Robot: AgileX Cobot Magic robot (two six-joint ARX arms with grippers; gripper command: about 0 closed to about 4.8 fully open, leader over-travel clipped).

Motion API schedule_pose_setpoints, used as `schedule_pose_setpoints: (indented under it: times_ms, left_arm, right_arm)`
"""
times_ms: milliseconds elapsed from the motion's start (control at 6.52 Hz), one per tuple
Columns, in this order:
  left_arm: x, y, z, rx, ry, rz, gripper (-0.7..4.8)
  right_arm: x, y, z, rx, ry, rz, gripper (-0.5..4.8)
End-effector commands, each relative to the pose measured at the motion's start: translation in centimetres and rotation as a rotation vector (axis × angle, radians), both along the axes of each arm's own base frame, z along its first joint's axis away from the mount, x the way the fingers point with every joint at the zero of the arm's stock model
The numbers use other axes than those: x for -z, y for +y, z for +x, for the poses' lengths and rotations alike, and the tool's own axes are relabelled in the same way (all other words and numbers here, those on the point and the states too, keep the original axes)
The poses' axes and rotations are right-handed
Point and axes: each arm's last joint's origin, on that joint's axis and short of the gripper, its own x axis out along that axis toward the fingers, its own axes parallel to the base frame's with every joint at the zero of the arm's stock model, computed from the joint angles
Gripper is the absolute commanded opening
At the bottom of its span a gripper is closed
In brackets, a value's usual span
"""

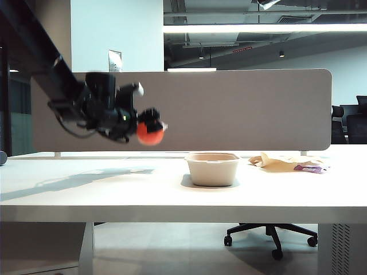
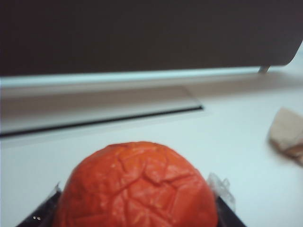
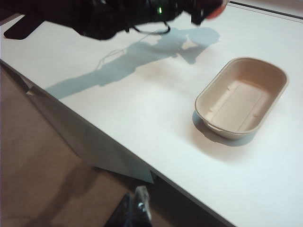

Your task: Pick up the orange and place it into the paper lunchbox.

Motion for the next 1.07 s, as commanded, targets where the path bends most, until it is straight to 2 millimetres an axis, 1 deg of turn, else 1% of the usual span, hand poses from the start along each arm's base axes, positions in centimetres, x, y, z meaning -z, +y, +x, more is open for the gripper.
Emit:
schedule_pose_setpoints:
  times_ms: [153, 307, 460, 614, 767, 921, 1074]
  left_arm:
    - [-6.4, -0.2, -2.2, 0.250, 0.013, 0.069, 3.99]
    - [-9.6, -0.2, -4.8, 0.511, 0.089, 0.103, 3.98]
    - [-10.5, -2.4, -6.0, 0.675, 0.074, 0.075, 3.98]
    - [-10.5, -2.9, -6.2, 0.686, 0.075, 0.075, 3.98]
    - [-10.3, -4.7, -6.9, 0.719, 0.077, 0.095, 3.98]
    - [-8.8, -9.0, -8.9, 0.729, 0.148, 0.200, 3.99]
    - [-8.2, -9.7, -9.2, 0.727, 0.154, 0.251, 3.99]
  right_arm:
    - [-0.4, 0.0, 0.0, -0.001, -0.016, 0.011, -0.02]
    - [-0.5, -0.1, -0.1, 0.002, -0.018, 0.008, -0.02]
    - [-0.4, -0.7, -0.4, 0.054, 0.006, -0.051, -0.02]
    - [-0.4, -0.8, -0.5, 0.069, 0.007, -0.062, -0.02]
    - [-0.6, -1.1, -0.7, 0.091, 0.011, -0.082, -0.02]
    - [-1.1, -1.6, -1.1, 0.096, 0.005, -0.079, -0.02]
    - [-1.1, -1.8, -1.2, 0.111, 0.010, -0.094, -0.02]
